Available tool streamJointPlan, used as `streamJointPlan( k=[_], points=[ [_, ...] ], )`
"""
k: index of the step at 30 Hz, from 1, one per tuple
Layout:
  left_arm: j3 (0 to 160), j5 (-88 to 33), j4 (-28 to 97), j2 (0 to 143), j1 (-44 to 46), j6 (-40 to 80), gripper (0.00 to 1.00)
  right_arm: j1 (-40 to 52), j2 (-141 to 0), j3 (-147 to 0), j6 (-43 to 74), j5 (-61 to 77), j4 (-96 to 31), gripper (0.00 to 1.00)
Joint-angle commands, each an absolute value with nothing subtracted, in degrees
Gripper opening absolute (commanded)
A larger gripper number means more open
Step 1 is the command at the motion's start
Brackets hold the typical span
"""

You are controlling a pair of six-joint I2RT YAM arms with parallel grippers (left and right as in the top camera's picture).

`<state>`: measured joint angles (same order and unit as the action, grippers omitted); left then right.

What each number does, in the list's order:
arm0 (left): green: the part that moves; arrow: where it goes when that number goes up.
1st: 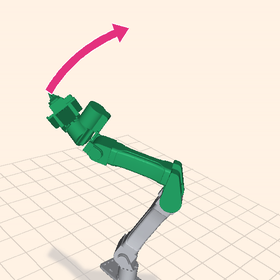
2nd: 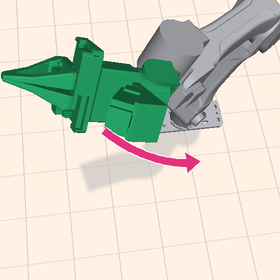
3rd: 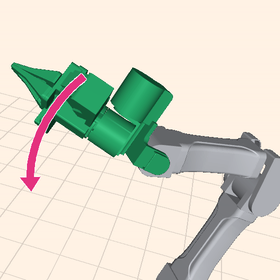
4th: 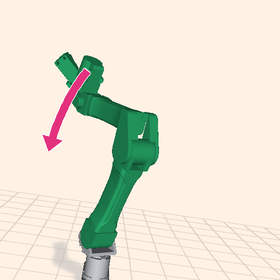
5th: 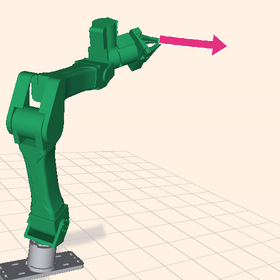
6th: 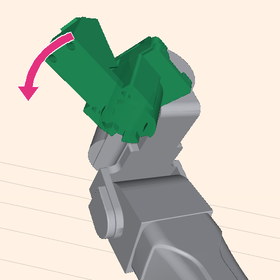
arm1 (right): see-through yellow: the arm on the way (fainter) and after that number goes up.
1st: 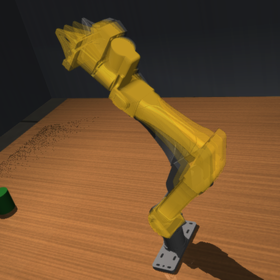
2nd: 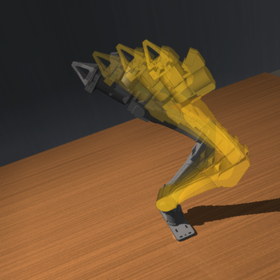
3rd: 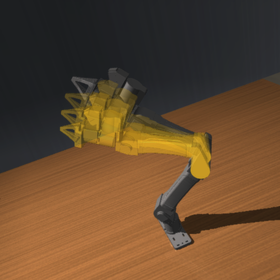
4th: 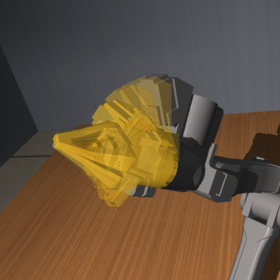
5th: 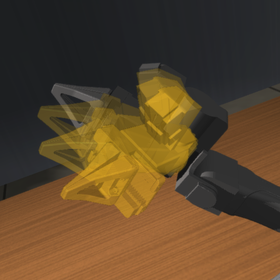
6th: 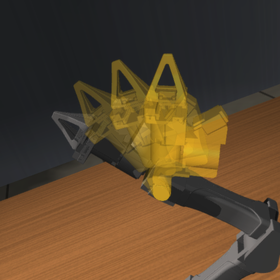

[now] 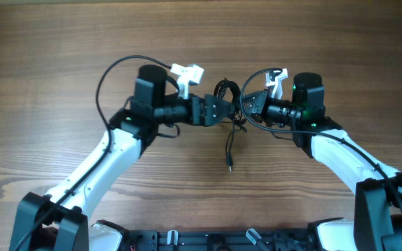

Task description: Untangle cables

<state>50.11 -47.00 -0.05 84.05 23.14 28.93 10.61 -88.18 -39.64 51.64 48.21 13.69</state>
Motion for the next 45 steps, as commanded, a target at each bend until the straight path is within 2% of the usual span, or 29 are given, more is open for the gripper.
streamJointPlan(
  k=[1,3,4,5,6,7,9,10,12,15,18,19,21,23,28,30,32,34,36,38,40,42,44,45],
  points=[
    [50.59,-31.00,0.01,83.59,28.99,29.26,0.65,11.40,-88.18,-39.83,53.17,52.69,13.85,0.04],
    [50.59,-23.88,1.34,83.59,30.61,30.89,0.19,11.40,-88.18,-39.83,54.17,54.41,13.85,0.04],
    [50.59,-20.99,2.46,83.59,30.63,32.80,0.08,11.40,-88.18,-39.83,54.06,55.00,13.85,0.04],
    [50.59,-18.90,3.49,83.59,30.41,34.24,0.04,11.40,-88.18,-39.83,53.87,55.00,13.67,0.04],
    [50.59,-17.93,4.12,83.59,29.87,35.27,0.04,11.40,-88.18,-39.83,51.68,54.96,13.41,0.14],
    [50.59,-18.37,4.12,83.57,29.15,35.20,0.04,11.20,-88.18,-39.83,45.58,54.41,13.39,0.56],
    [50.59,-19.53,4.12,83.57,27.88,35.18,0.04,9.93,-88.18,-39.83,37.52,54.06,13.10,0.90],
    [50.59,-22.00,4.10,83.57,26.65,34.89,0.04,7.97,-88.16,-39.83,33.69,54.08,13.10,1.00],
    [50.59,-30.65,3.95,83.57,23.66,32.08,0.04,4.32,-88.16,-39.83,29.69,55.27,13.23,1.00],
    [50.59,-48.71,2.46,83.57,17.56,24.75,0.04,-0.78,-88.16,-39.83,21.17,72.62,15.64,1.00],
    [50.59,-68.14,1.67,83.57,12.82,13.13,0.04,2.11,-88.16,-39.83,19.70,76.53,15.40,1.00],
    [50.59,-70.54,1.72,83.57,12.25,11.07,0.04,3.60,-88.18,-39.83,19.73,75.75,15.40,1.00],
    [50.59,-70.04,1.72,83.57,12.08,6.50,0.04,8.73,-88.18,-39.83,20.78,68.40,15.38,1.00],
    [50.59,-63.20,1.76,83.57,11.77,6.20,0.04,11.46,-88.16,-39.83,26.22,59.31,15.40,1.00],
    [50.59,-61.41,3.29,83.57,5.37,6.17,0.04,6.74,-83.88,-39.86,27.07,56.12,15.31,1.00],
    [50.59,-61.43,3.22,83.57,2.70,6.02,0.04,7.27,-78.91,-40.21,27.07,48.60,11.09,1.00],
    [50.59,-65.84,3.25,83.57,1.17,2.33,0.04,9.13,-72.07,-40.29,27.05,40.25,2.96,1.00],
    [50.59,-75.11,3.25,83.57,-0.19,-0.75,0.04,11.38,-64.36,-40.29,26.94,35.40,-6.39,1.00],
    [50.59,-82.98,3.31,83.31,-2.85,-0.82,0.04,14.61,-54.37,-40.29,27.75,31.75,-15.14,1.00],
    [50.59,-86.02,3.73,82.67,-4.84,2.42,0.04,18.72,-48.23,-40.27,29.36,28.38,-18.63,1.00],
    [50.59,-84.97,4.10,81.10,-5.26,3.49,0.04,29.02,-45.98,-39.29,29.82,27.24,-14.94,1.00],
    [50.59,-81.25,6.35,80.18,-5.26,4.69,0.04,32.42,-49.84,-38.76,23.55,26.55,-7.81,0.97],
    [50.59,-74.91,9.69,79.37,-5.19,11.53,0.04,35.22,-59.11,-38.79,14.59,24.77,4.03,0.97],
    [50.59,-74.94,10.35,79.09,-4.97,12.49,0.04,35.59,-61.04,-38.87,14.52,22.48,5.52,0.98]
  ],
)
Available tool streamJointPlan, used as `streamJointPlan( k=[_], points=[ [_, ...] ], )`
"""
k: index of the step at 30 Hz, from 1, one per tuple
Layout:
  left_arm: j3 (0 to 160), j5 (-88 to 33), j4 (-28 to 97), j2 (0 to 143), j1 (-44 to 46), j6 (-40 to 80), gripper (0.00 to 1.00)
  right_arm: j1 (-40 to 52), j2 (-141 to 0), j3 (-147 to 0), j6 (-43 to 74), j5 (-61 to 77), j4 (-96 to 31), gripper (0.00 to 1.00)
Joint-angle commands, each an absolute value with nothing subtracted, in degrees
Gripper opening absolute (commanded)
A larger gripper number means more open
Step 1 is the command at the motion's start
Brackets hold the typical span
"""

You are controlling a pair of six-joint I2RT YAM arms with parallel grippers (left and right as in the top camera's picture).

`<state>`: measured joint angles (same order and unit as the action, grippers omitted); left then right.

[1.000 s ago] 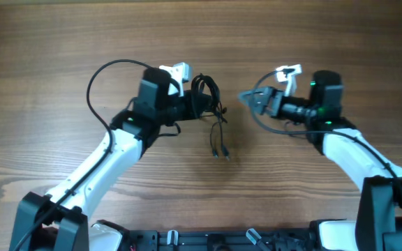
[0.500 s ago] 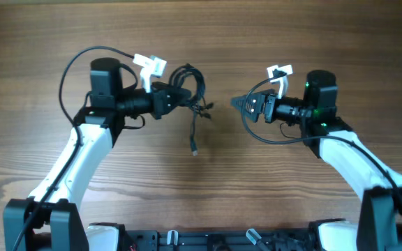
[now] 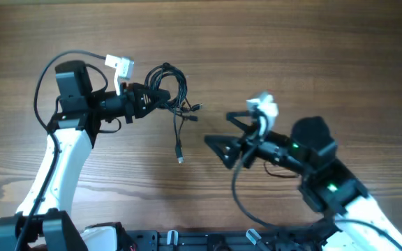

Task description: Untangle cables

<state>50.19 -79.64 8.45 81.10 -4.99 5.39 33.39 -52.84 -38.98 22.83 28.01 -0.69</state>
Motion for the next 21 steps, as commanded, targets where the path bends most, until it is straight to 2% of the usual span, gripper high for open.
streamJointPlan(
  k=[1,6,8,11,16,21],
  points=[
    [50.59,-74.91,11.16,78.74,-4.69,12.45,0.04,36.21,-64.51,-39.57,14.55,17.89,6.85,1.00],
    [50.59,-64.29,11.64,77.34,1.41,12.21,0.04,40.93,-73.12,-47.27,14.63,3.29,6.35,1.00],
    [50.59,-59.81,11.51,77.34,5.13,12.21,0.04,41.04,-73.19,-47.40,16.49,2.50,5.89,1.00],
    [50.59,-59.46,11.18,77.34,7.29,12.23,0.04,41.04,-73.69,-47.40,16.51,2.33,2.92,0.99],
    [50.59,-59.77,11.29,77.34,7.25,12.27,0.04,40.97,-74.70,-47.40,16.56,-7.11,-2.85,0.99],
    [50.59,-66.24,11.20,77.34,7.25,12.23,0.04,40.80,-77.58,-47.40,16.51,-9.67,-3.53,1.00]
  ],
)
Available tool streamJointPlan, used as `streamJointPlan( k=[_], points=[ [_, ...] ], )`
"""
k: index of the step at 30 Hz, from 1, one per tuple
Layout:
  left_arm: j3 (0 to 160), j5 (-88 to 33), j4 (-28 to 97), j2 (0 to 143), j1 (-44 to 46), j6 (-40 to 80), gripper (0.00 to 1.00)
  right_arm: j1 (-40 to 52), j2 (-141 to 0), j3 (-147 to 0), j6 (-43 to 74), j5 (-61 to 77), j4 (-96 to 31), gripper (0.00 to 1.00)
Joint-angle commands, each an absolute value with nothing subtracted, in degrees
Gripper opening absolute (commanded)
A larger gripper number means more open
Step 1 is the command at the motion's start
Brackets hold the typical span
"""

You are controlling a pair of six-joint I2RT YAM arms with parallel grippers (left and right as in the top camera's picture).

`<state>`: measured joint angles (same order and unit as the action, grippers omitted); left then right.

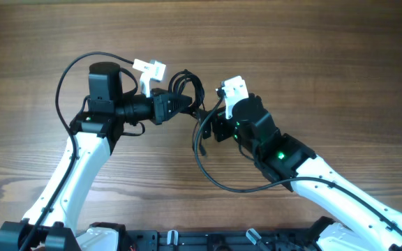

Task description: Untangle cables

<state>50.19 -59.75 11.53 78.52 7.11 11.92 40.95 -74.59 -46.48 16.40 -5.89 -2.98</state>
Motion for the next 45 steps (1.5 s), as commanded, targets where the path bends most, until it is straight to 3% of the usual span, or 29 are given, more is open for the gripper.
streamJointPlan(
  k=[1,9,16,23,29,32,37,39,41,45],
  points=[
    [50.59,-67.48,11.20,77.34,7.25,12.23,0.04,40.49,-78.39,-47.40,16.56,-9.63,-3.53,1.00],
    [50.59,-79.53,11.03,77.34,7.25,9.02,0.04,34.65,-79.29,-47.37,13.50,-7.88,-2.13,1.00],
    [50.59,-79.48,11.03,77.34,7.25,4.19,0.04,24.43,-79.22,-47.37,13.47,20.14,-2.24,1.00],
    [50.59,-79.40,11.68,77.73,6.70,-2.61,0.04,20.23,-78.39,-47.37,11.20,25.87,-4.54,1.00],
    [50.59,-60.73,12.01,77.73,2.87,-2.61,0.04,16.80,-75.29,-47.37,10.35,41.56,-13.10,1.00],
    [50.59,-58.48,16.23,77.80,2.90,-3.07,0.04,16.80,-72.47,-47.37,2.11,54.63,-15.81,1.00],
    [50.59,-75.09,32.38,77.80,4.60,-25.63,0.04,16.80,-70.43,-47.37,-11.31,57.10,-11.90,1.00],
    [50.59,-78.00,36.29,77.80,6.31,-29.56,0.04,16.80,-71.11,-47.37,-13.43,57.08,-9.34,0.98],
    [50.59,-80.29,37.15,77.80,8.78,-30.04,0.04,16.80,-71.79,-47.37,-13.54,56.88,-8.21,0.88],
    [50.59,-80.55,37.12,77.80,14.11,-30.04,0.04,16.80,-71.81,-47.33,-13.50,60.80,-8.21,0.85]
  ],
)
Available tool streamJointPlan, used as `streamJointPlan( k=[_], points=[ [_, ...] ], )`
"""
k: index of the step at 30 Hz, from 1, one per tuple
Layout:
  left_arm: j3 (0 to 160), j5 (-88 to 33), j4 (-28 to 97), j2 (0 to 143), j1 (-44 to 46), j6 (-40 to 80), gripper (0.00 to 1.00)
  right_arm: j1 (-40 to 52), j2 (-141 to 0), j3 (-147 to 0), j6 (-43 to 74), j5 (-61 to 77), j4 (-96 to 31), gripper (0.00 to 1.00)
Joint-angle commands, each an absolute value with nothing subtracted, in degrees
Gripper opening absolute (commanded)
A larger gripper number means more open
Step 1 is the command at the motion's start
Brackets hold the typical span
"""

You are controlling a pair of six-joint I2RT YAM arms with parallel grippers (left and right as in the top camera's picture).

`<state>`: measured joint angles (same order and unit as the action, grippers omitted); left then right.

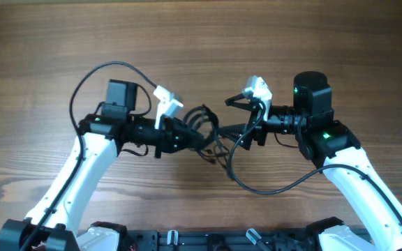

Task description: Untangle cables

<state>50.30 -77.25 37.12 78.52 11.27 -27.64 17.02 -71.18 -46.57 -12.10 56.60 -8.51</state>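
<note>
A tangle of thin black cables hangs just above the wooden table in the overhead view, between the two arms. My left gripper reaches in from the left and is shut on the left side of the bundle, whose loops stick out above and to the right of its fingers. My right gripper points left from the right side and appears shut on a strand that runs from the tangle toward it. A short loose bit droops below the bundle.
Each arm's own black wiring loops out: one arc above the left wrist, one sagging below the right wrist. A black rail lines the table's front edge.
My right gripper has gone from the dangling strand at centre-left to further right and turned to point left, with a strand stretched to it. The left gripper and bundle have shifted right and a little nearer.
Both grippers first met at the bundle in the table's middle, one end dangling. Then the left gripper held the bundle far left while the right stood open and apart. Then the right closed in on the dangling strand; now a strand spans between the two.
</note>
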Motion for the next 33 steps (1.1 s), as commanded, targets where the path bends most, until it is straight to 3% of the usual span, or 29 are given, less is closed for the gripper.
streamJointPlan(
  k=[1,6,8,11,13,15,17,19,21,22,23,24,30,33],
  points=[
    [50.59,-80.55,37.10,77.80,15.40,-30.02,0.04,16.80,-71.81,-47.33,-13.47,60.95,-8.67,0.80],
    [50.59,-84.07,36.95,77.80,16.78,-30.00,0.04,16.80,-73.01,-47.29,-13.52,60.97,-9.47,0.72],
    [50.59,-85.23,36.93,77.80,16.78,-30.02,0.04,16.80,-74.78,-47.29,-13.37,62.61,-9.08,0.53],
    [50.59,-85.71,36.91,77.80,17.12,-30.02,0.04,16.80,-76.62,-47.29,-13.43,68.88,-7.77,0.45],
    [50.59,-85.67,36.91,77.80,17.43,-30.02,0.04,16.80,-76.95,-47.29,-13.28,69.14,-7.29,0.20],
    [50.59,-84.53,36.88,77.80,17.41,-30.02,0.04,16.80,-76.95,-47.29,-9.45,69.17,-6.61,0.04],
    [50.59,-79.99,36.88,77.80,17.32,-29.95,0.08,16.80,-76.95,-47.29,-6.70,69.12,-6.46,0.04],
    [50.59,-77.14,36.64,77.78,15.77,-29.54,0.21,16.80,-76.95,-47.29,-1.48,66.19,-6.52,0.04],
    [50.59,-77.06,34.04,77.78,11.75,-26.83,0.27,16.80,-76.95,-47.29,10.15,58.04,-6.92,0.04],
    [50.59,-77.06,31.24,77.78,9.10,-22.83,0.39,16.80,-76.95,-47.29,11.38,57.89,-6.85,0.04],
    [50.61,-77.06,28.36,77.78,6.42,-18.50,0.78,16.80,-76.95,-47.29,11.53,57.84,-6.87,0.04],
    [50.59,-77.08,26.87,77.78,4.95,-16.40,1.00,16.80,-76.95,-47.29,11.49,57.54,-6.90,0.04],
    [50.59,-81.56,18.55,77.78,1.72,-12.82,1.00,18.87,-76.95,-47.29,11.53,54.04,-11.07,0.04],
    [50.59,-79.40,18.70,77.78,2.42,-12.78,1.00,19.92,-76.95,-47.29,24.27,52.75,-7.44,0.04]
  ],
)
